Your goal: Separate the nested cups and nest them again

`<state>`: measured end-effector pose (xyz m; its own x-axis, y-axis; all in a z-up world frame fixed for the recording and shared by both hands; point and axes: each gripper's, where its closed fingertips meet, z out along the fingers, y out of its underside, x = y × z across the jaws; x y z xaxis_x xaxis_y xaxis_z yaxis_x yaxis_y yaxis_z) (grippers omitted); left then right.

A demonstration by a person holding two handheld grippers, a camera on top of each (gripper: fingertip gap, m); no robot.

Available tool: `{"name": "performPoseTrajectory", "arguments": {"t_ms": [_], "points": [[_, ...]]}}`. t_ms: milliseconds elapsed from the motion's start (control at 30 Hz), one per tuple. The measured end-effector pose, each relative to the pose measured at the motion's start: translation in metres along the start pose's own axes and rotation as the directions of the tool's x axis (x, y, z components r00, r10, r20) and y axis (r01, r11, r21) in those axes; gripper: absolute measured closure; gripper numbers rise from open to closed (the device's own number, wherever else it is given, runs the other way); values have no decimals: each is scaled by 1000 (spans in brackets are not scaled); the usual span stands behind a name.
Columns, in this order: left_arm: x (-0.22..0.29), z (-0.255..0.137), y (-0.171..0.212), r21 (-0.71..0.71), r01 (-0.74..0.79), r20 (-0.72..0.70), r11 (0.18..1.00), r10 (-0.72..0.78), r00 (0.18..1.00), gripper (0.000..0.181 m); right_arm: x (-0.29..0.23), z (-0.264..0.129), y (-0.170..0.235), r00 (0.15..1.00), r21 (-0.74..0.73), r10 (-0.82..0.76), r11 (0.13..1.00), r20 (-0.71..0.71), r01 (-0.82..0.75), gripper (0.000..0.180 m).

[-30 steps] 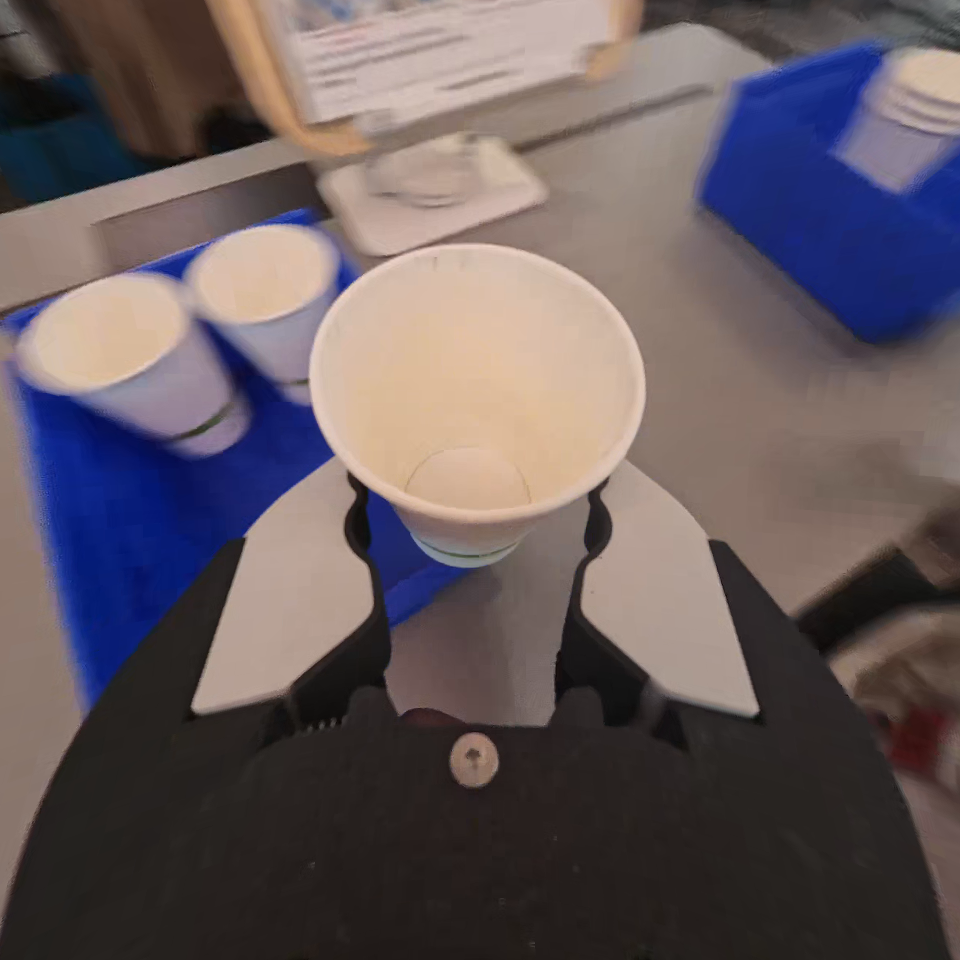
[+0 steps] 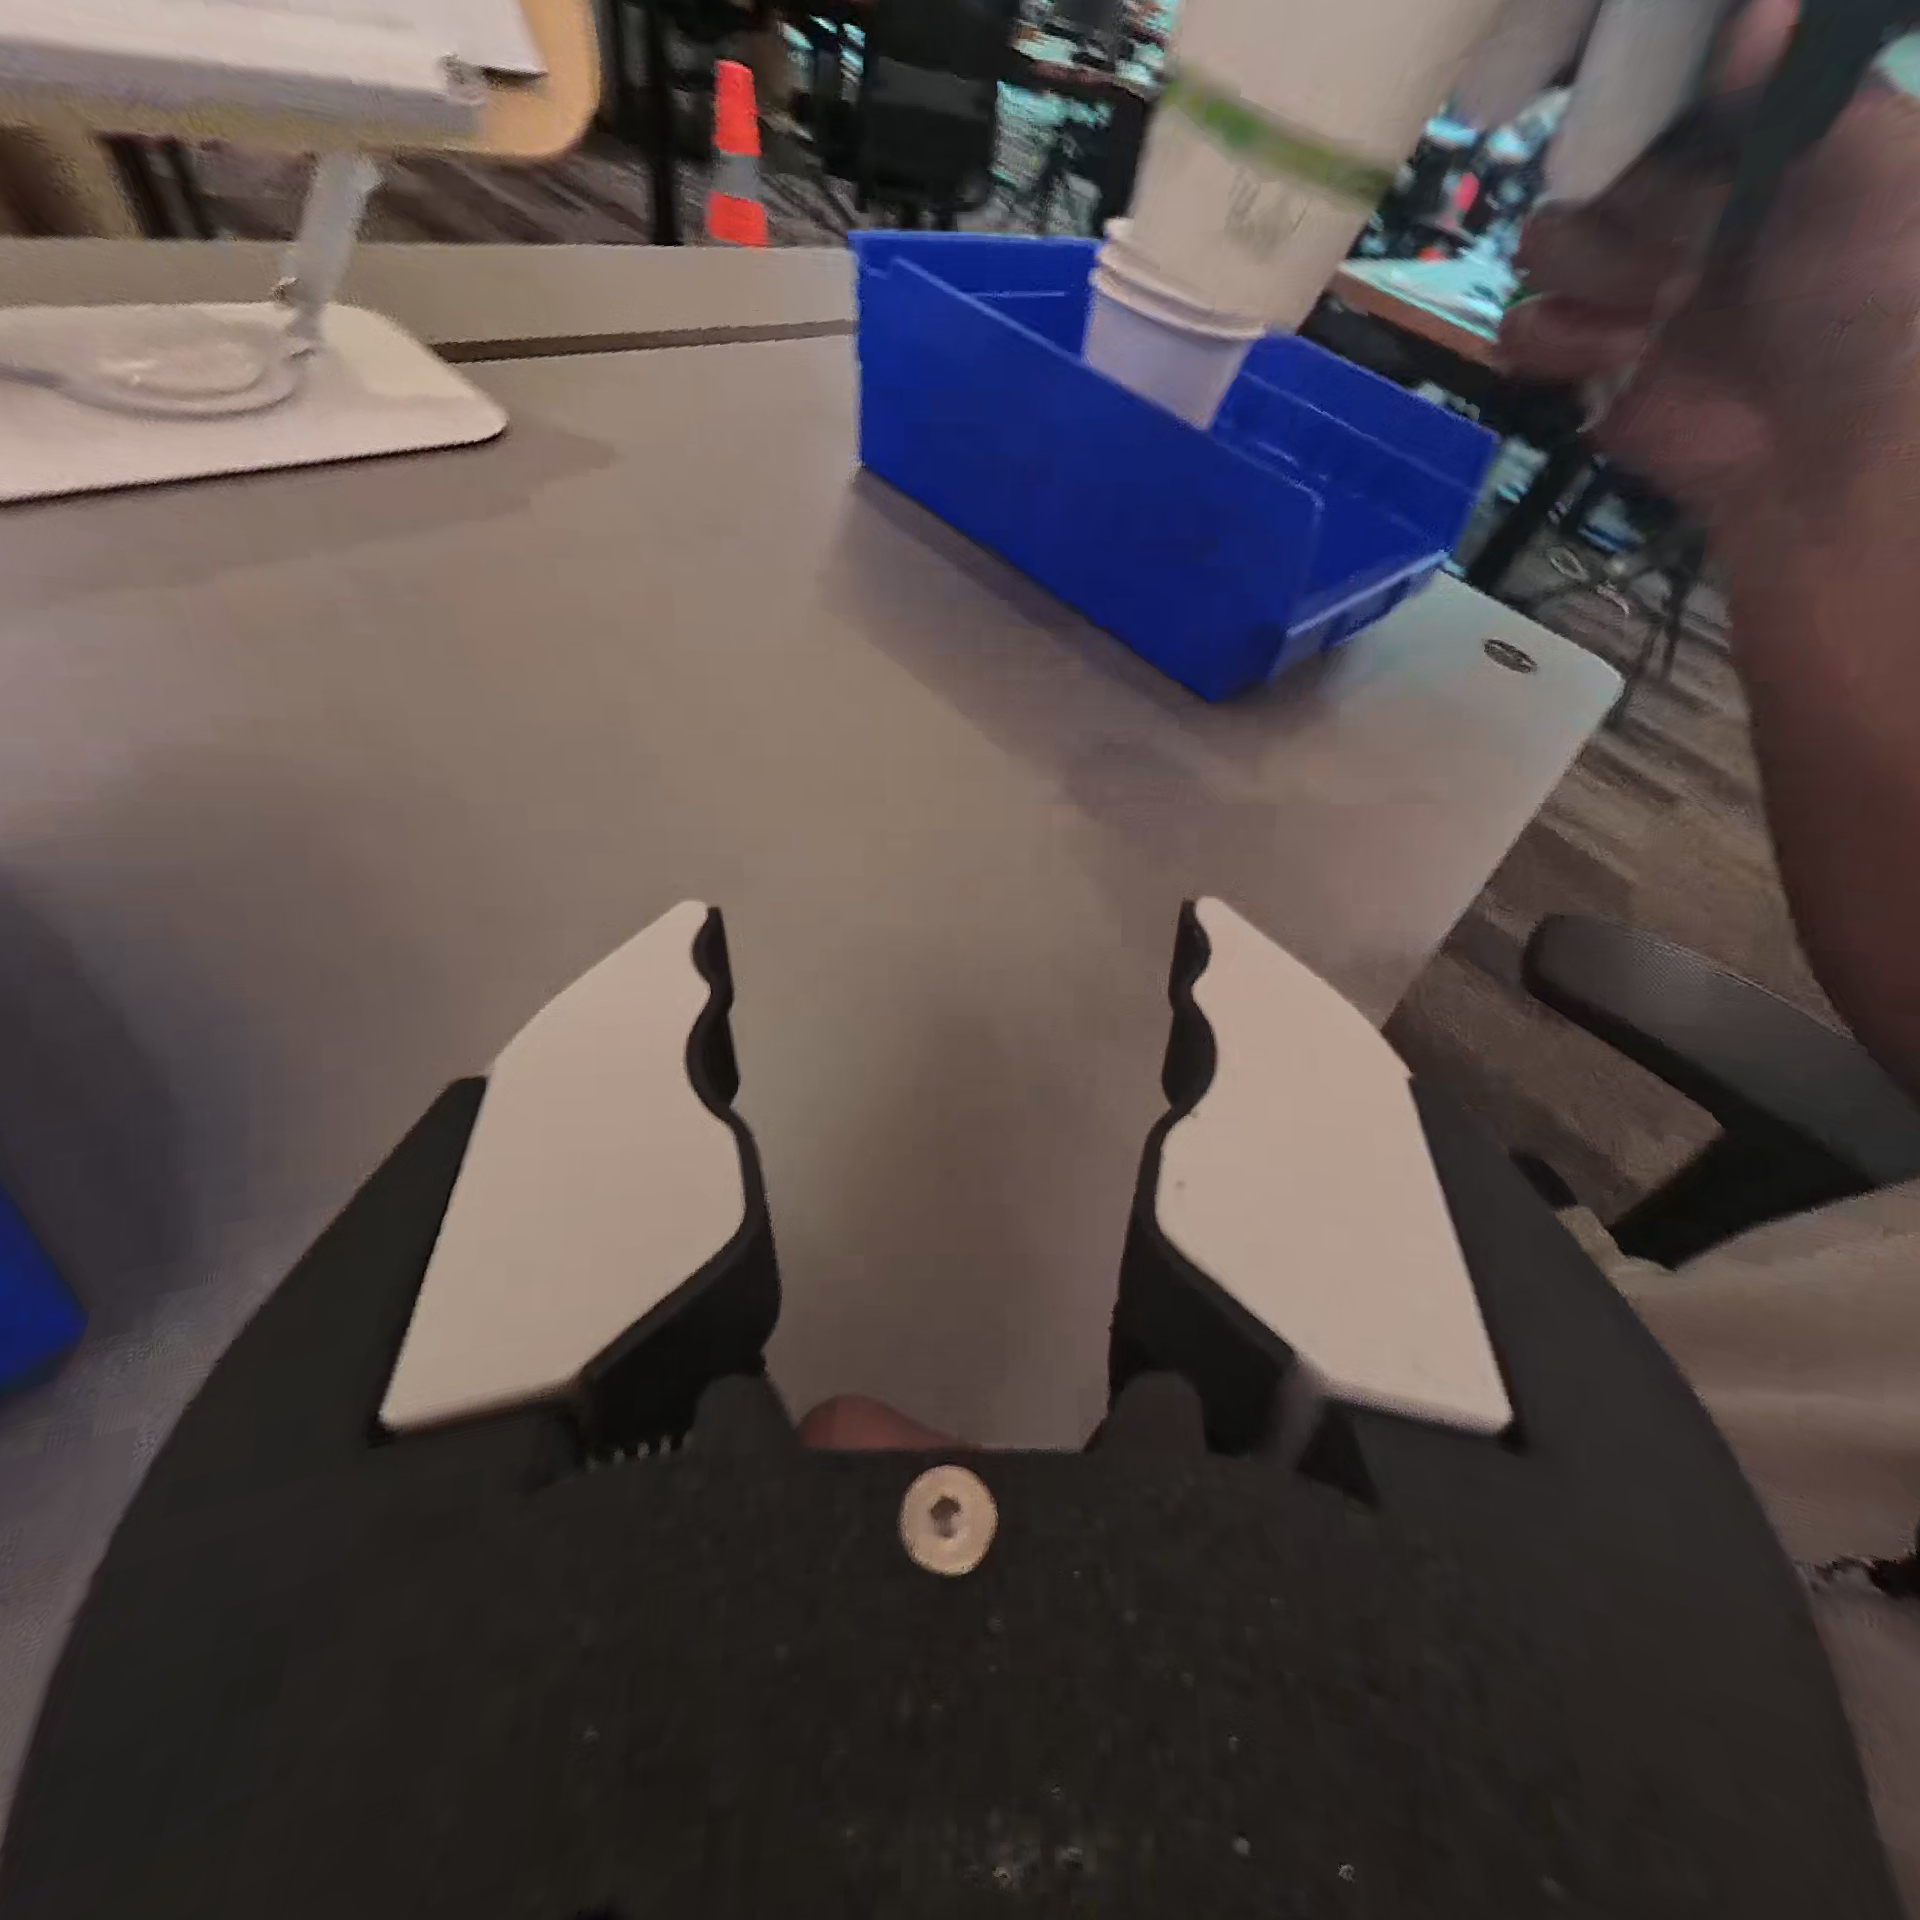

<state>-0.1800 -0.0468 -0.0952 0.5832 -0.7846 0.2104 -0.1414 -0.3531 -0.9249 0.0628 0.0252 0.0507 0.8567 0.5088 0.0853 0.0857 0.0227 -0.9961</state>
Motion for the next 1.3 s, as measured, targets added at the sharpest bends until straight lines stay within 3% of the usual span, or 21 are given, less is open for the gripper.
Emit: {"name": "performPoseTrajectory", "arguments": {"t_ms": [67, 133, 300, 533, 733, 933, 1033, 1133, 1300], "points": [[-2, -6, 13, 26, 44, 23, 999, -44, 999, 103, 69, -21, -8, 968, 26, 39, 999, -247, -33, 107], [-9, -9, 19, 45, 70, 52, 997, -72, 996, 104, 117, -33, -1, 922, 12, 107, 994, -371, -111, 107], [-9, -13, 11, 74, 96, 25, 993, -98, 995, 106, 173, -21, 37, 878, -92, 62, 989, -475, -120, 106], [-4, -7, 23, 22, 67, 13, 998, -67, 998, 105, 172, -1, 87, 893, -222, 106, 950, -437, -221, 104], [-1, -2, 31, -20, 20, 19, 1000, -19, 1000, 105, 160, -7, 115, 920, -357, 105, 900, -378, -250, 104], [-13, -10, 23, -5, 90, 66, 996, -90, 994, 94, 142, -29, 115, 940, -428, 61, 879, -335, -209, 93], [-58, -36, 2, 72, 83, 270, 994, -100, 958, 94, 112, -44, 103, 937, -376, 23, 912, -347, -162, 96], [-118, -70, -28, 141, 79, 454, 987, -135, 881, 97, 41, -40, 101, 968, -282, 96, 946, -234, -162, 104], [-216, -65, -56, 18, 75, 577, 997, -72, 814, 93, -68, -15, 123, 962, -249, 271, 930, -34, -271, 108]]}}
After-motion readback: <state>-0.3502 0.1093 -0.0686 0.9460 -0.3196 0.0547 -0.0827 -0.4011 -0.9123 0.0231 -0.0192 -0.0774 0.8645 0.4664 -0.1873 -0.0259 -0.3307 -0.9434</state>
